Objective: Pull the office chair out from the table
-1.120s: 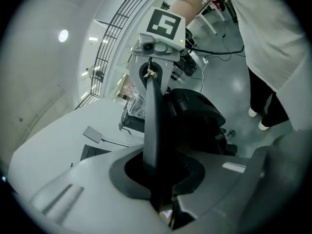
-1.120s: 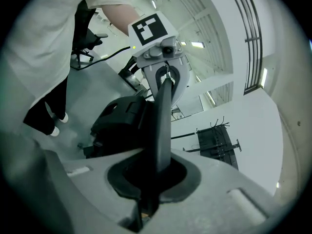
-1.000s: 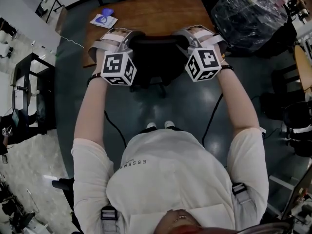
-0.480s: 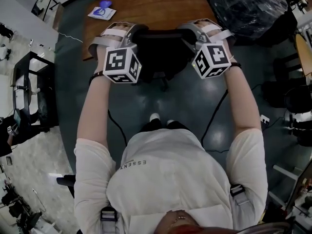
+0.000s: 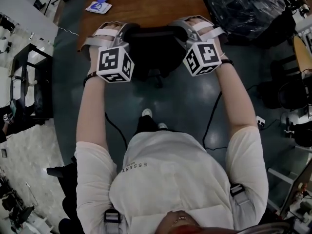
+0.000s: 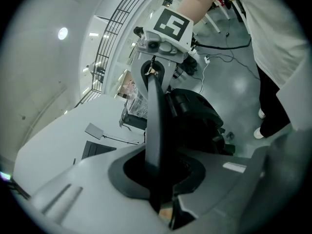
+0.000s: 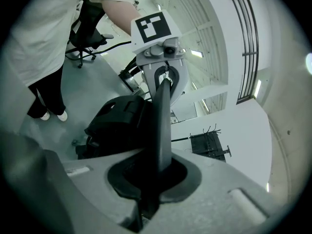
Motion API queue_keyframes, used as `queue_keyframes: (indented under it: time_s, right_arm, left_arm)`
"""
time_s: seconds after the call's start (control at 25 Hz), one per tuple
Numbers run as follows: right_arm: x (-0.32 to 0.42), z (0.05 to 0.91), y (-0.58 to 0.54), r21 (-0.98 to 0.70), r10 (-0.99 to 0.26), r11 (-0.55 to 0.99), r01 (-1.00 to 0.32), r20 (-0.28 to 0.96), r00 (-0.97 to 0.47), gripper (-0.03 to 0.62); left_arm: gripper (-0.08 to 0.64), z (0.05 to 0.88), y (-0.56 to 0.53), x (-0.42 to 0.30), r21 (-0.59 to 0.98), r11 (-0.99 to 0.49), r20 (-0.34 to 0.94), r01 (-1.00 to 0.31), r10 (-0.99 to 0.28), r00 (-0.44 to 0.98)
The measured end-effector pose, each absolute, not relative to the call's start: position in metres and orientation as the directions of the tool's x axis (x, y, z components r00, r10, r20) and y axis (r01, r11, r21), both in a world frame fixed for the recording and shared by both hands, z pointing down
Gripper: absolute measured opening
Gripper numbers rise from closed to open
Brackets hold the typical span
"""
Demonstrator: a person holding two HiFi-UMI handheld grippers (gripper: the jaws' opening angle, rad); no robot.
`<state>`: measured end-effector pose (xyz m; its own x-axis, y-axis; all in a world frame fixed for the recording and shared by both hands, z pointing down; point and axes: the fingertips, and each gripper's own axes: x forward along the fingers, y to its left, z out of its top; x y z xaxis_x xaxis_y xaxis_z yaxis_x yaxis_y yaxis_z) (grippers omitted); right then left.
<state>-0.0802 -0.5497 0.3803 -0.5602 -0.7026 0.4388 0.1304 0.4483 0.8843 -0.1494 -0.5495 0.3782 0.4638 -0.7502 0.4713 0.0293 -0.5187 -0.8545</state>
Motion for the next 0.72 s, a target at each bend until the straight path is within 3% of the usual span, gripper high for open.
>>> queue_keyframes:
  time_s: [0.72]
  right_arm:
    - [-0.062,0.381,-0.473,0.901,-0.688,0.416,0.121,0.399,-0.606,0.015]
  left_arm:
    - [0.060,0.378,-0.469,-0.130,-0.869,-0.494,0.437,-0.005,-0.773,0.461]
